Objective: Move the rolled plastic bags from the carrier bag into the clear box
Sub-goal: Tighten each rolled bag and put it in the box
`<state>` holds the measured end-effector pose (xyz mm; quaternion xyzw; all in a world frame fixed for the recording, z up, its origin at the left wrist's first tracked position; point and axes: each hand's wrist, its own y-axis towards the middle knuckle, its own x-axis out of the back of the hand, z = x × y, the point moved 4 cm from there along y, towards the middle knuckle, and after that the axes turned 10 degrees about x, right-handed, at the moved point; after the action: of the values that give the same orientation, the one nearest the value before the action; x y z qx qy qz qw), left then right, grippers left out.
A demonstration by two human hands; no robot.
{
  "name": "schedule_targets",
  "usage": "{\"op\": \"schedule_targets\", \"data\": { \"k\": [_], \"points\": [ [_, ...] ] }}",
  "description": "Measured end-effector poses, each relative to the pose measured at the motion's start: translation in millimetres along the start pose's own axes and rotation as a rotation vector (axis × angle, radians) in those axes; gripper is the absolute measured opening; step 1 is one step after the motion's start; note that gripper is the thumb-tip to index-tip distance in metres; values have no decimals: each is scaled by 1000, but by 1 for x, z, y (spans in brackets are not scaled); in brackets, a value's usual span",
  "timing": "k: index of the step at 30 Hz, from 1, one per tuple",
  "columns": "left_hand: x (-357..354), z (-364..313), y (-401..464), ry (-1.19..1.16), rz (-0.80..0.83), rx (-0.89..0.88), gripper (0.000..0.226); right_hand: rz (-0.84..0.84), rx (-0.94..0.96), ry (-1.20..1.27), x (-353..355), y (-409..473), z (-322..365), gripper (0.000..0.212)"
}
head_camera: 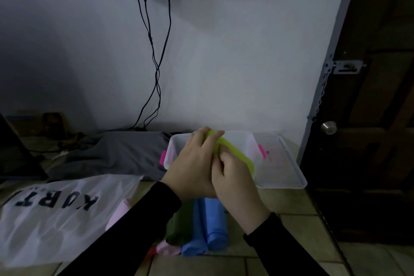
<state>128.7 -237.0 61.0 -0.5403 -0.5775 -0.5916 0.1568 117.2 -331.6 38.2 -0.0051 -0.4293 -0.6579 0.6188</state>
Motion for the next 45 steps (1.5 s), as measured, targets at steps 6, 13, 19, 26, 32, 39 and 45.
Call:
{"op": "schedule_targets", "data": {
  "k": [6,13,19,26,32,39,45],
  "points": [
    [-5,0,-2,-160,146,-3,119,94,-364,378,8,6,-17,37],
    [-20,-2,-14,-571,118,150,102,96,-726,986,3,-3,-40,43],
    [-31,3,-7,-439,256,218,125,117,-717,1083,-1,-4,-50,30],
    [-31,-12,10,-24,251,50,131,-7,-298,370,12,4,-53,32],
    [-27,-16,13,-107,144,53,129,-35,-408,694,21,7,-53,26],
    [-49,-6,7,-536,-1,247,123,6,-579,1062,32,13,-55,20],
    [-63,-3,10,-749,-54,247,117,79,-653,1190,30,16,-58,27]
  ]
}}
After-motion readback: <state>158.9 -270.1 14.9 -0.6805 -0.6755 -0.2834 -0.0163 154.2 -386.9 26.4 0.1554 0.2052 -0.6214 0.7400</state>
